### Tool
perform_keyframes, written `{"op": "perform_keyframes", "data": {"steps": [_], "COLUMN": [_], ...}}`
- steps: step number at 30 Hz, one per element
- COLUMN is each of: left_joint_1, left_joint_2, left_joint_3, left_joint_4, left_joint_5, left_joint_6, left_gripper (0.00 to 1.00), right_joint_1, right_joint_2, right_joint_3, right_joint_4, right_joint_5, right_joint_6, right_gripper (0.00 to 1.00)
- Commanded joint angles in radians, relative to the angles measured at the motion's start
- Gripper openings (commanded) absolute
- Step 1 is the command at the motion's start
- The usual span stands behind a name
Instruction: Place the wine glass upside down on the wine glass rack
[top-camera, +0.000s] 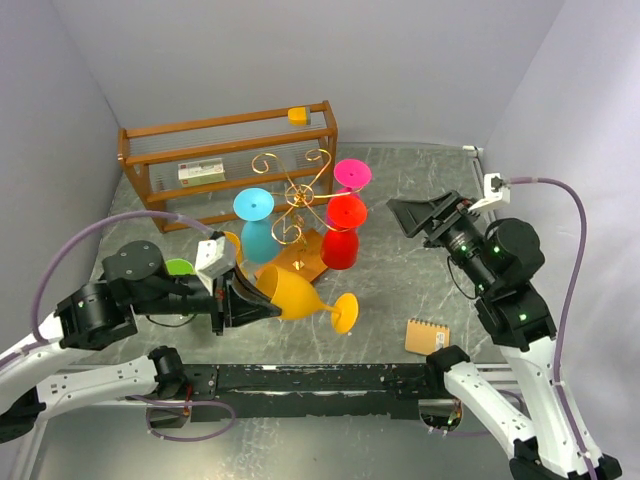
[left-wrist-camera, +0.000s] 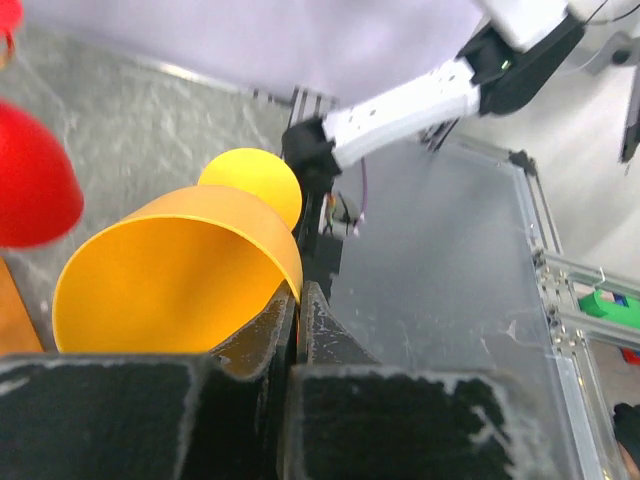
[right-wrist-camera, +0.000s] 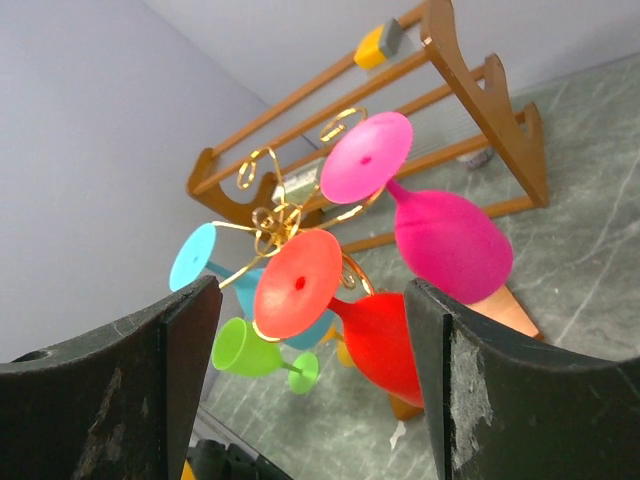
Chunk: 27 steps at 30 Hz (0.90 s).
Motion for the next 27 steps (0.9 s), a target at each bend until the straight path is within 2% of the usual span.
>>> {"op": "perform_keyframes", "data": {"steps": [1,4,11,17,21,27], "left_joint_1": [-0.005,-0.004,-0.005,-0.004,-0.004,-0.004], "left_joint_2": [-0.005,-0.003,0.01,0.057,0.102,0.208], "left_joint_3": [0.053,0.052,0.012,0.018,0.034,0.035], "left_joint_4": [0.212,0.3,0.622,0.782,0.817,1.004], "left_joint_5": [0.031,-0.013,-0.121,-0.273,-0.403,-0.446], "left_joint_6": [0.058,0.055,-0.017,-0.046,-0.02,0.032], "left_gripper": [0.07,0.07,0.07,0.07,0.07,0.07], "right_joint_1": [0.005,0.005,0.005,0.005,0.005,0.005], "right_joint_2": [-0.052,-0.084,-0.121,-0.163,-0.179,-0.174], "right_joint_3": [-0.002,0.002,0.021,-0.026,-0.042,-0.128], "right_joint_4": [0.088,0.115,0.161,0.287,0.276,0.479], "right_joint_5": [0.027,0.052,0.092,0.055,0.064,-0.052], "right_joint_6": [0.007,0.024,0.108,0.137,0.151,0.143], "right_gripper": [0.75,0.76,0.77,0.77,0.77,0.8]}}
